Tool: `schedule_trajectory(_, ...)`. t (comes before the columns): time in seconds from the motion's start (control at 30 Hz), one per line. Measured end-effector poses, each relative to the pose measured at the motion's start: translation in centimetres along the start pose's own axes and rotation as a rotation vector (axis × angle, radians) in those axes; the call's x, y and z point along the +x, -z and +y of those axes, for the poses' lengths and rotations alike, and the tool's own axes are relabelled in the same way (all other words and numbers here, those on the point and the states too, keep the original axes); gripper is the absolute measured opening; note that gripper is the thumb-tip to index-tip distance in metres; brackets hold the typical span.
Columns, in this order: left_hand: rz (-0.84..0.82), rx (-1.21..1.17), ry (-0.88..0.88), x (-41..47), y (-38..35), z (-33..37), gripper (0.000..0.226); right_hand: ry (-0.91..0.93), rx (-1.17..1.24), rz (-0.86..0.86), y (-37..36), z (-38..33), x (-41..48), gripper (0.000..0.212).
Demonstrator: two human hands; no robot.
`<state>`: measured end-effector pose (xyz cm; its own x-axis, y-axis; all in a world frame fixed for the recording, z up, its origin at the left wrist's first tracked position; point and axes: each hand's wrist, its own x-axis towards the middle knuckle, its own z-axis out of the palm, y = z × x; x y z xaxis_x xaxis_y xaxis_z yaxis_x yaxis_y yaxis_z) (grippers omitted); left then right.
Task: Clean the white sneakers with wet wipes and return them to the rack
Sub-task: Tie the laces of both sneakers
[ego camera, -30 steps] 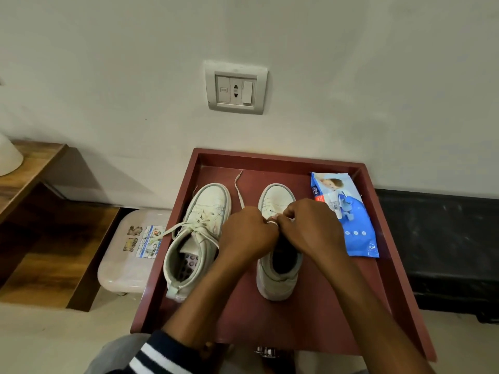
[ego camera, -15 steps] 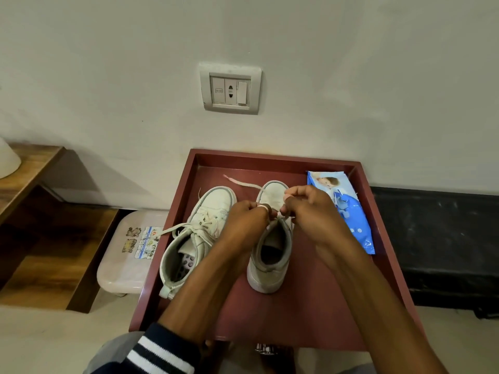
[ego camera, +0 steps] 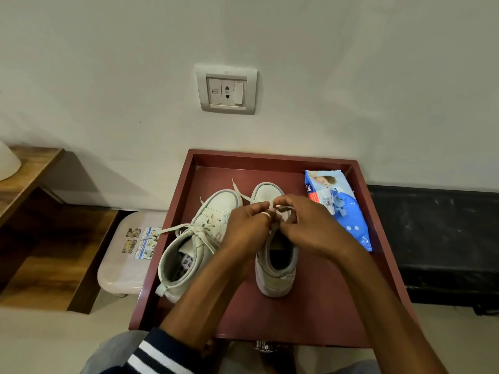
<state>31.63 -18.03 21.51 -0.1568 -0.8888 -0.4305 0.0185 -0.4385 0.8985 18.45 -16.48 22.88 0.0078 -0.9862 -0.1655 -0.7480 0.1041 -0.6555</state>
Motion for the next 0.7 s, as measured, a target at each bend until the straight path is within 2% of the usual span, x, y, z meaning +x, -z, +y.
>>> schedule_trajectory(0.07, -0.019, 0.032, -0.094, 0.0, 0.1, -0.3, 0.047, 0.021, -0.042, -0.025, 0.1, 0.2, -0.1, 0.034)
schedule_trajectory(0.1, -0.02, 0.035, -0.124, 0.0, 0.1, -0.2, 0.047, 0.036, -0.076, -0.013, 0.1, 0.3, -0.2, 0.026)
schedule_trajectory(0.17, -0.011, 0.011, -0.161, -0.1, 0.1, -0.3, 0.025, 0.056, -0.135, 0.0, 0.2, 0.4, -0.3, 0.016)
schedule_trajectory(0.2, -0.014, -0.006, -0.169, -0.2, 0.1, -0.2, 0.016, 0.062, -0.162, -0.005, 0.2, 0.3, -0.4, 0.017)
schedule_trajectory(0.33, -0.045, 0.01, -0.163, 0.2, 0.7, -0.1, 0.027, 0.065, -0.212, 0.016, 0.4, 0.1, -0.5, 0.023)
schedule_trajectory(0.4, -0.018, 0.292, -0.206, 0.7, 1.8, 0.2, 0.03, 0.072, -0.196, 0.013, 0.1, -0.1, -0.6, 0.029)
schedule_trajectory(0.47, 0.112, 0.759, -0.336, 1.0, 4.0, 0.6, 0.017, 0.067, -0.194, 0.017, -0.3, -0.1, -0.6, 0.043)
schedule_trajectory(0.53, 0.246, 1.088, -0.408, 0.5, 6.7, 1.2, 0.023, 0.053, -0.206, 0.023, -0.6, 0.2, -0.5, 0.051)
schedule_trajectory(0.63, 0.285, 1.298, -0.298, -1.6, 9.4, 1.6, 0.042, 0.035, -0.218, -0.035, -0.9, 0.6, -0.3, 0.053)
schedule_trajectory(0.7, 0.284, 1.428, -0.236, -3.3, 10.0, 1.4, 0.054, 0.037, -0.199, -0.008, -1.2, 0.2, -0.2, 0.044)
